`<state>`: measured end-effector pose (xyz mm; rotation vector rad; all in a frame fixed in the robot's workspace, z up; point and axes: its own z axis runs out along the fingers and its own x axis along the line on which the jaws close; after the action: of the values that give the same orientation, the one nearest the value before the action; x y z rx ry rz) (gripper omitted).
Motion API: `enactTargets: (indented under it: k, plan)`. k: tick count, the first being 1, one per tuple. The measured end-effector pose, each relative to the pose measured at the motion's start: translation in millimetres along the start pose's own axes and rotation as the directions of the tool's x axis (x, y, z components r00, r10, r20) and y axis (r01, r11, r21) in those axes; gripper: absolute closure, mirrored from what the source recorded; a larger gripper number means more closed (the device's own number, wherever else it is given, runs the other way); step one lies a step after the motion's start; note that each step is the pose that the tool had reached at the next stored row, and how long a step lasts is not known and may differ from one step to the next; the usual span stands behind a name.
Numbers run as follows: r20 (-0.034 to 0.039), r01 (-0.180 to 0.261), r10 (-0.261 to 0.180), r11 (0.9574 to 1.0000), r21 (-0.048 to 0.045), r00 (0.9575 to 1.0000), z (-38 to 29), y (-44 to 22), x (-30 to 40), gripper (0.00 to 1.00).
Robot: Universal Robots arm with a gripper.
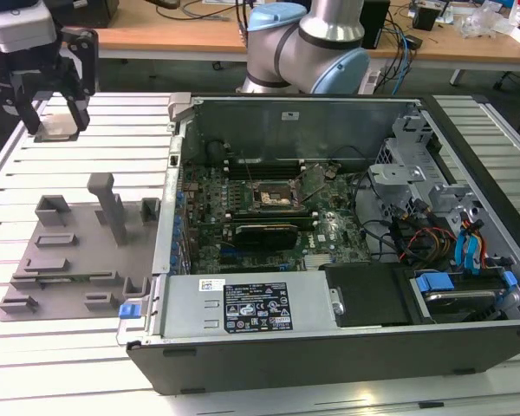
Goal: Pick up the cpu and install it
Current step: 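Pick up the cpu and move it towards the insertion slot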
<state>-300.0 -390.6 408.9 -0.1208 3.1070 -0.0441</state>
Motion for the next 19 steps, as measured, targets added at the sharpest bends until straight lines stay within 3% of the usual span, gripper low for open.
enactTargets:
  k: [9, 11, 19]
  plan:
    - [0.0000, 0.000, 0.000, 1.0000, 0.0000, 1.0000, 0.7, -1.2, -23.1, 0.45]
    - [0.0001, 0.000, 0.000, 1.0000, 0.0000, 1.0000, 1.1, -1.7, -34.7, 0.45]
    - [-0.0001, 0.000, 0.000, 1.0000, 0.0003, 1.0000, 1.8, -2.9, -56.2, 0.45]
